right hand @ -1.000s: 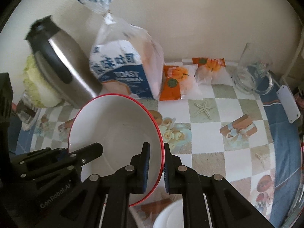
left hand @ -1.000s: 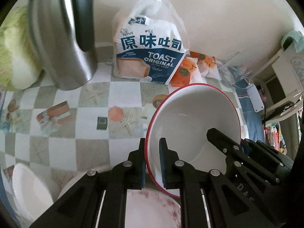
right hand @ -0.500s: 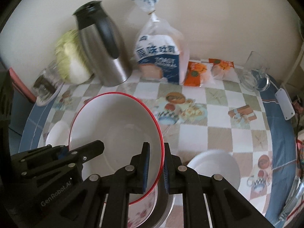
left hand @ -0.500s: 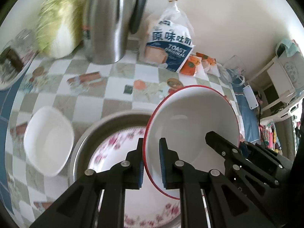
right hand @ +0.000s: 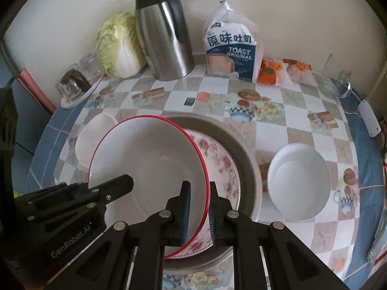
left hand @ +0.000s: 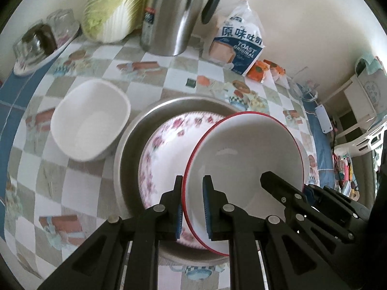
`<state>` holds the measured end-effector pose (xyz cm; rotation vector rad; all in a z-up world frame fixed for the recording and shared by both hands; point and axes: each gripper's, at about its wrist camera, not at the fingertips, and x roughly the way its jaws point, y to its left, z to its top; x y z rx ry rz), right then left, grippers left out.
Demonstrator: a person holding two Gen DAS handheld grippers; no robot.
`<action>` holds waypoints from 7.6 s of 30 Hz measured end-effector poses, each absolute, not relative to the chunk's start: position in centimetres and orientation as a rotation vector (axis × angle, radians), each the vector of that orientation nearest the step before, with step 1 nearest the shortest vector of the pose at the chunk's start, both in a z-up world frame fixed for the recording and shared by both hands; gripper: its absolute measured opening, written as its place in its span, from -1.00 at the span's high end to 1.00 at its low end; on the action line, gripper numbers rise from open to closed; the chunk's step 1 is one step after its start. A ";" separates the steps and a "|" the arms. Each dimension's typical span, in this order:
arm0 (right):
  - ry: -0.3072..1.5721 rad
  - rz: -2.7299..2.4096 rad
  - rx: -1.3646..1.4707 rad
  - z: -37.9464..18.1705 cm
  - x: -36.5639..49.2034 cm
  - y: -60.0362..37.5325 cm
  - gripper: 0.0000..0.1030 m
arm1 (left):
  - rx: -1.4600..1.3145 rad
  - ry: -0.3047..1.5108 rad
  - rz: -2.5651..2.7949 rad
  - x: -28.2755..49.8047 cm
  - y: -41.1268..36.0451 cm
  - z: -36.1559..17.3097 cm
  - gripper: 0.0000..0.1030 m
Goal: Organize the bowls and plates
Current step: 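Lift the red-rimmed bowl with both grippers and carry it over the basin, then lower the red-rimmed bowl onto the floral-rimmed plate with both grippers, then open both grippers to release the red-rimmed bowl rim, then move both grippers toward the square white bowl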
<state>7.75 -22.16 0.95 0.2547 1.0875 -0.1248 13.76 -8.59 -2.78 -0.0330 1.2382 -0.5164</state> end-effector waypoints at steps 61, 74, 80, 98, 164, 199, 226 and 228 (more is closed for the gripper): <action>1.058 -0.116 0.429 -2.8 6.5 -22.8 0.69 | -0.131 1.271 -0.558 15.0 -7.6 -5.9 0.67; 1.058 -0.121 0.459 -3.4 6.9 -23.3 0.67 | -0.142 1.277 -0.557 15.3 -7.6 -6.0 0.67; 1.057 -0.122 0.472 -3.5 7.1 -23.4 0.65 | -0.150 1.282 -0.555 15.5 -7.6 -6.1 0.67; 1.049 -0.121 0.496 -3.7 7.6 -23.6 0.59 | -0.174 1.299 -0.555 15.9 -7.3 -6.5 0.67; 0.931 -0.186 0.355 3.0 6.0 -22.5 -0.63 | -0.133 1.074 -0.320 15.7 0.0 1.0 -0.71; 0.783 -0.223 0.381 4.2 6.6 -20.5 -1.00 | -0.266 1.021 -0.245 19.6 6.6 0.7 -0.76; 0.936 -0.066 0.226 7.0 17.7 -12.7 -1.00 | -0.499 1.075 -0.220 22.9 10.3 -4.4 -0.93; 0.968 -0.069 0.205 6.1 18.7 -12.2 -0.99 | -0.499 1.079 -0.209 23.0 10.5 -4.8 -0.93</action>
